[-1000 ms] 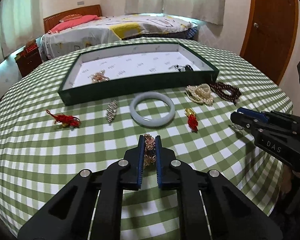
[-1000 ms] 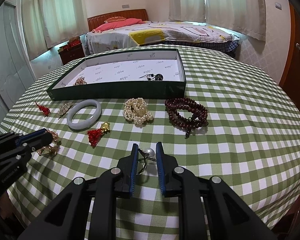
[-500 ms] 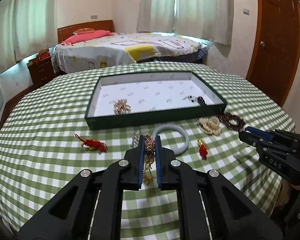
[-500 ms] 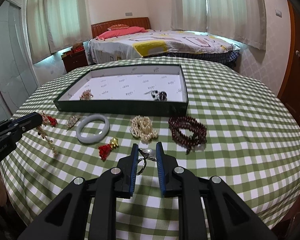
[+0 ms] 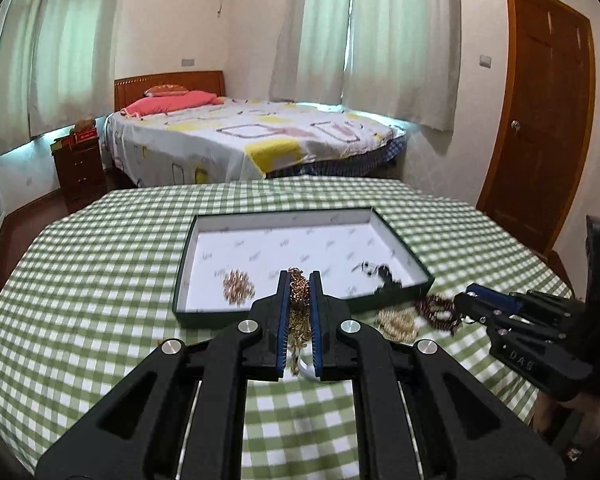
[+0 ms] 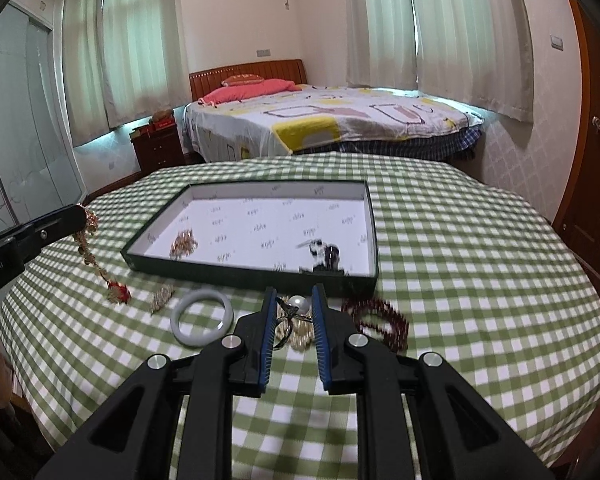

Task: Organize jewelry
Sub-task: 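Carry the gold chain into the tray with the left tool while the right tool drops the ring there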

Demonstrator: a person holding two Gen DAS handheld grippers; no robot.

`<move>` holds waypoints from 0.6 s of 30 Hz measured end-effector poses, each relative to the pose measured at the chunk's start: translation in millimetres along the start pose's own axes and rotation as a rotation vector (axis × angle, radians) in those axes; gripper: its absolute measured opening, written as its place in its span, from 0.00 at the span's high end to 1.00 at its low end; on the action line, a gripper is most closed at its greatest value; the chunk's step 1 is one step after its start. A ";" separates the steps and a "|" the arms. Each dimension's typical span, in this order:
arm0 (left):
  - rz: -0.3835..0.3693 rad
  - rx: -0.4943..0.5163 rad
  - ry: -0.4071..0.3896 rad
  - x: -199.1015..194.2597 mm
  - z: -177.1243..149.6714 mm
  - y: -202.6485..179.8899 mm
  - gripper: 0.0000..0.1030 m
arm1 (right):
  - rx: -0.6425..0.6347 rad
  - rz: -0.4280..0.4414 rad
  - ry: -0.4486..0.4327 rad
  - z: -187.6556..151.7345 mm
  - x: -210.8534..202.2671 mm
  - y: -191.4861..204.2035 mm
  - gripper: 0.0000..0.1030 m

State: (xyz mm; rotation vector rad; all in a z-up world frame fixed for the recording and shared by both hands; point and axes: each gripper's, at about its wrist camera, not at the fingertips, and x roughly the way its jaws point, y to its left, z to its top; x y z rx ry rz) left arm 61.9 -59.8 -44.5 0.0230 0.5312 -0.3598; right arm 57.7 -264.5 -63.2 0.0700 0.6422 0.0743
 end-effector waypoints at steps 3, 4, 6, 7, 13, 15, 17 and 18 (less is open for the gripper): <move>-0.015 -0.008 -0.017 4.7 13.1 0.1 0.91 | -0.005 0.005 -0.018 12.0 1.7 1.5 0.82; -0.020 -0.011 -0.025 7.4 18.5 0.3 0.91 | -0.009 0.006 -0.027 17.9 2.9 2.5 0.82; -0.022 -0.009 -0.040 11.9 25.7 -0.1 0.91 | -0.017 0.008 -0.042 27.3 4.6 4.1 0.82; -0.023 -0.008 -0.047 14.0 28.7 -0.1 0.91 | -0.022 0.010 -0.051 32.9 5.9 5.2 0.82; -0.031 -0.009 -0.073 39.2 52.5 0.3 0.91 | -0.045 0.027 -0.093 59.6 18.7 12.2 0.82; -0.035 -0.013 -0.081 48.8 61.0 0.0 0.91 | -0.057 0.031 -0.109 69.8 23.6 15.9 0.82; -0.039 -0.019 -0.092 57.5 67.2 -0.2 0.91 | -0.066 0.037 -0.128 80.4 30.2 19.1 0.82; -0.039 -0.021 -0.097 65.1 69.8 -0.4 0.91 | -0.068 0.038 -0.132 82.8 32.2 20.2 0.82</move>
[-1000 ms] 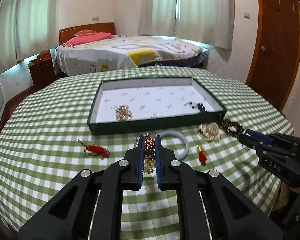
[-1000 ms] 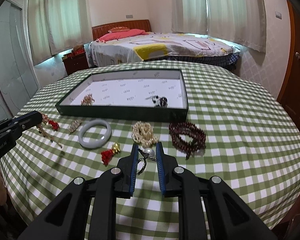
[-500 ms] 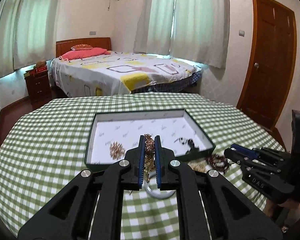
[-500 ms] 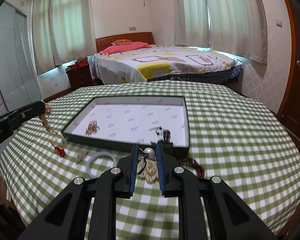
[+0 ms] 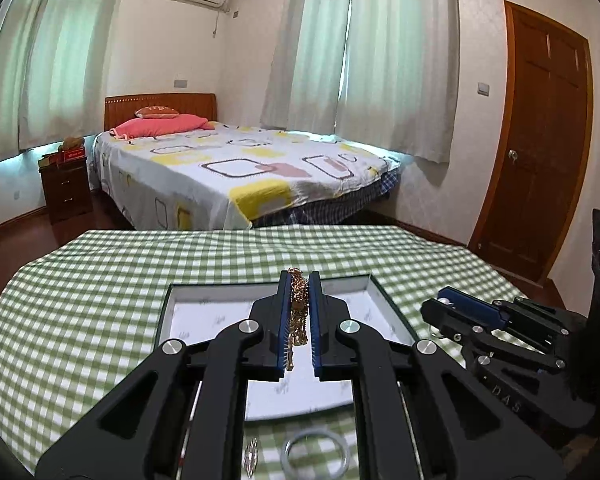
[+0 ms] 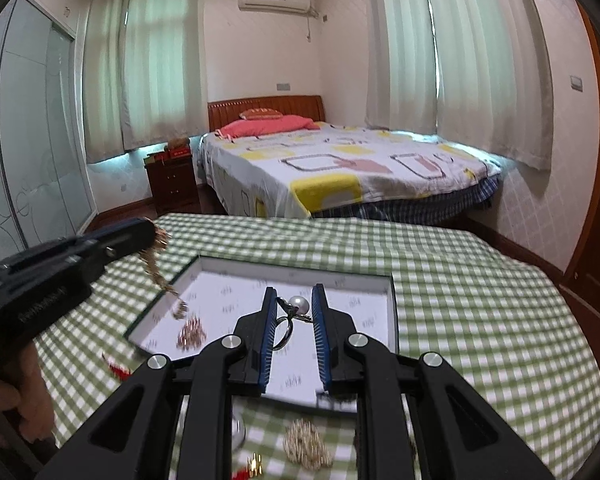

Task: Organize jewelry
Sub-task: 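Carry the gold chain into the tray with the left tool while the right tool drops the ring there, then withdraw both open tools from the tray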

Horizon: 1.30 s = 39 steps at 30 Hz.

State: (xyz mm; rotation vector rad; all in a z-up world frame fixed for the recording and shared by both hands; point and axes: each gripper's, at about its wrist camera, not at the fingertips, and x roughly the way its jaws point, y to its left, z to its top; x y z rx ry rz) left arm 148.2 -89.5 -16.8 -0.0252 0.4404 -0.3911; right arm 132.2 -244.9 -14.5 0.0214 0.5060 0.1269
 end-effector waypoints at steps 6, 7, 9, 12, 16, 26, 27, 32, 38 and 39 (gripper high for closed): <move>-0.002 -0.032 0.102 49.2 -21.1 9.4 0.91 | -0.001 0.022 0.051 -6.0 43.6 -0.9 0.82; -0.001 -0.038 0.130 58.6 -27.8 11.8 0.91 | -0.001 0.026 0.079 -12.7 55.7 -1.1 0.82; 0.008 -0.036 0.175 74.5 -40.2 15.2 0.91 | 0.000 0.032 0.127 -23.0 72.8 -1.4 0.82; 0.019 -0.037 0.246 96.7 -59.4 21.6 0.91 | 0.008 0.041 0.211 -40.0 99.9 -2.7 0.82; 0.029 -0.042 0.305 114.1 -73.1 26.8 0.91 | 0.015 0.044 0.283 -52.0 118.8 -4.1 0.82; 0.030 -0.065 0.414 137.9 -92.0 35.2 0.91 | 0.019 0.038 0.364 -66.1 132.8 -10.2 0.80; 0.029 -0.065 0.416 138.9 -92.9 34.7 0.91 | 0.019 0.038 0.364 -65.4 133.5 -10.7 0.78; 0.038 -0.066 0.423 139.4 -94.7 35.6 0.84 | 0.025 0.034 0.355 -64.7 131.2 -12.1 0.60; 0.045 -0.074 0.402 132.1 -92.2 36.1 0.61 | 0.023 0.022 0.324 -58.9 120.3 -11.8 0.60; 0.046 -0.075 0.390 128.8 -90.3 36.3 0.56 | 0.022 0.019 0.314 -56.7 116.3 -11.6 0.60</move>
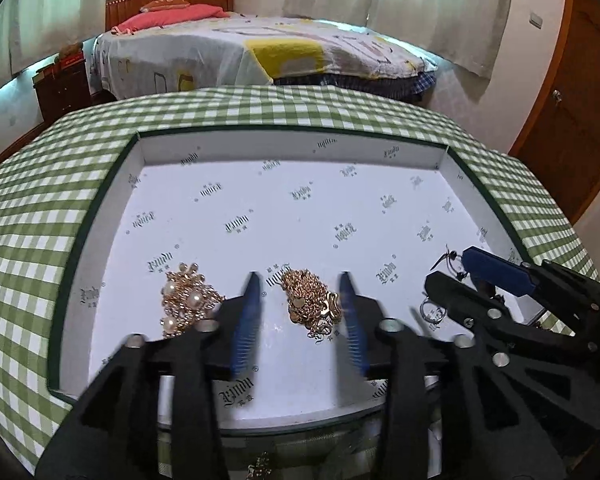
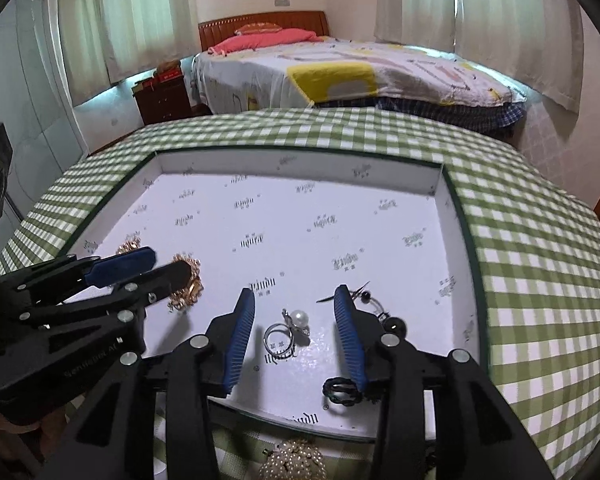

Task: Organize jewelry
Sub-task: 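Withdraw both open tools from the tray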

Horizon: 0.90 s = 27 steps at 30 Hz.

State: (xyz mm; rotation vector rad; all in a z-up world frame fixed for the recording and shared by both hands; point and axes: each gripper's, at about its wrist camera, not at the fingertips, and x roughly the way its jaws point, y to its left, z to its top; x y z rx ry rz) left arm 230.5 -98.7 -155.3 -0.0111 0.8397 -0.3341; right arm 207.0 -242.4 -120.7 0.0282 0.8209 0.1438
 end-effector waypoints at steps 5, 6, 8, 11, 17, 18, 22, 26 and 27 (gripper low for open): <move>0.005 0.006 -0.048 -22.2 2.7 -1.5 0.51 | 0.002 -0.015 -0.047 1.7 -23.9 -0.5 0.60; 0.005 0.006 -0.059 -26.8 3.3 -1.9 0.50 | 0.003 -0.016 -0.056 0.9 -30.2 -0.4 0.60; 0.010 0.014 -0.087 -38.7 3.0 -1.8 0.50 | 0.003 -0.021 -0.071 -2.3 -41.7 0.9 0.60; 0.022 0.022 -0.123 -58.7 -2.5 -1.2 0.50 | 0.003 -0.025 -0.082 -9.3 -55.8 3.3 0.60; 0.060 0.022 -0.172 -96.1 -28.3 5.2 0.50 | 0.013 -0.039 -0.088 -33.2 -78.2 8.3 0.60; 0.065 0.021 -0.173 -100.5 -32.5 6.4 0.50 | 0.014 -0.040 -0.085 -37.3 -80.0 9.0 0.60; 0.078 0.016 -0.160 -113.3 -52.6 11.6 0.50 | 0.019 -0.036 -0.060 -56.4 -82.7 12.3 0.60; 0.094 0.008 -0.137 -120.2 -73.2 18.0 0.50 | 0.011 -0.018 -0.034 -73.3 -81.1 22.2 0.60; 0.097 0.006 -0.133 -121.0 -77.2 19.8 0.50 | 0.007 -0.013 -0.029 -77.3 -80.3 24.9 0.60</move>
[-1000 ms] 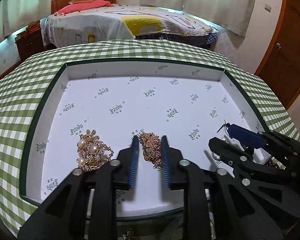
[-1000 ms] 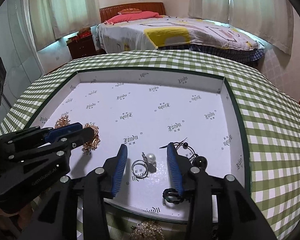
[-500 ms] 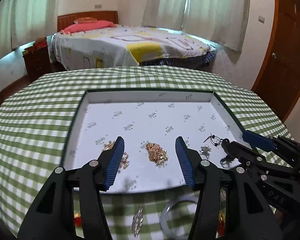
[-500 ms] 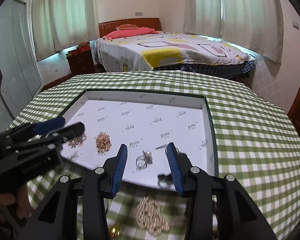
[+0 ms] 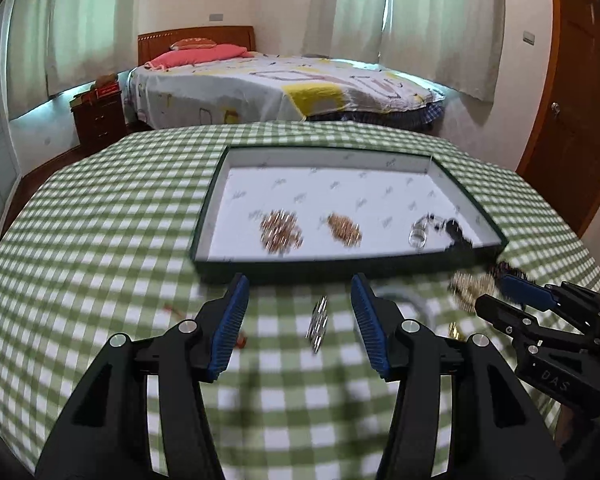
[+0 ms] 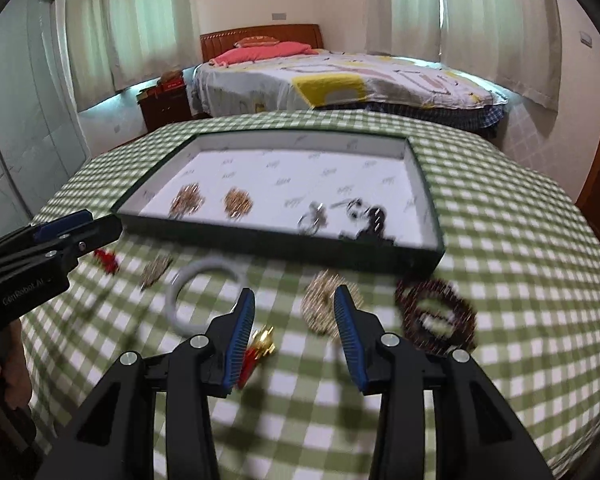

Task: Organize jewelry
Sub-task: 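Withdraw both open tools from the tray, then close the right tool on the red tassel charm with gold cap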

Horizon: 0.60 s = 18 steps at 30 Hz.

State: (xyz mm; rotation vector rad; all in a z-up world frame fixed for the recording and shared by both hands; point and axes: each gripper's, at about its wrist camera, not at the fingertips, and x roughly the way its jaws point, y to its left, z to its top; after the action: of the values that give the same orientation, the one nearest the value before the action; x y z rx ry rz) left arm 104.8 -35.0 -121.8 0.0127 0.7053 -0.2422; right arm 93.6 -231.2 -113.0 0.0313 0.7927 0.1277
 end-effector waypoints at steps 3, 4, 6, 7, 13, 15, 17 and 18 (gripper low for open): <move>0.009 -0.005 0.013 -4.5 -10.6 4.2 0.50 | -0.014 0.020 0.027 -10.0 4.7 7.6 0.60; 0.011 -0.008 0.016 -5.8 -13.8 5.9 0.50 | -0.018 0.024 0.031 -12.1 5.3 9.4 0.60; 0.015 -0.011 0.024 -7.3 -19.9 8.8 0.50 | -0.026 0.030 0.043 -15.1 8.0 12.4 0.60; 0.018 -0.012 0.027 -7.6 -22.4 10.2 0.50 | -0.028 0.033 0.051 -15.7 10.3 13.4 0.61; 0.024 -0.037 0.048 -7.0 -30.2 18.0 0.50 | -0.034 0.035 0.088 -21.7 17.2 16.9 0.68; 0.025 -0.046 0.055 -5.7 -31.4 20.1 0.50 | -0.040 0.029 0.090 -23.4 17.6 17.2 0.72; 0.025 -0.053 0.061 -4.1 -32.1 21.4 0.50 | -0.046 0.025 0.091 -23.1 17.6 17.1 0.80; 0.026 -0.057 0.065 -2.8 -32.7 22.2 0.50 | -0.047 0.025 0.090 -23.5 17.5 16.8 0.82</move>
State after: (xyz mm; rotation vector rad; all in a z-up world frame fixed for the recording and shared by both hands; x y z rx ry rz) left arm 86.8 -9.8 -146.5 -0.0245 0.7758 -0.1979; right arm 87.3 -212.8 -140.6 -0.0090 0.8792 0.1723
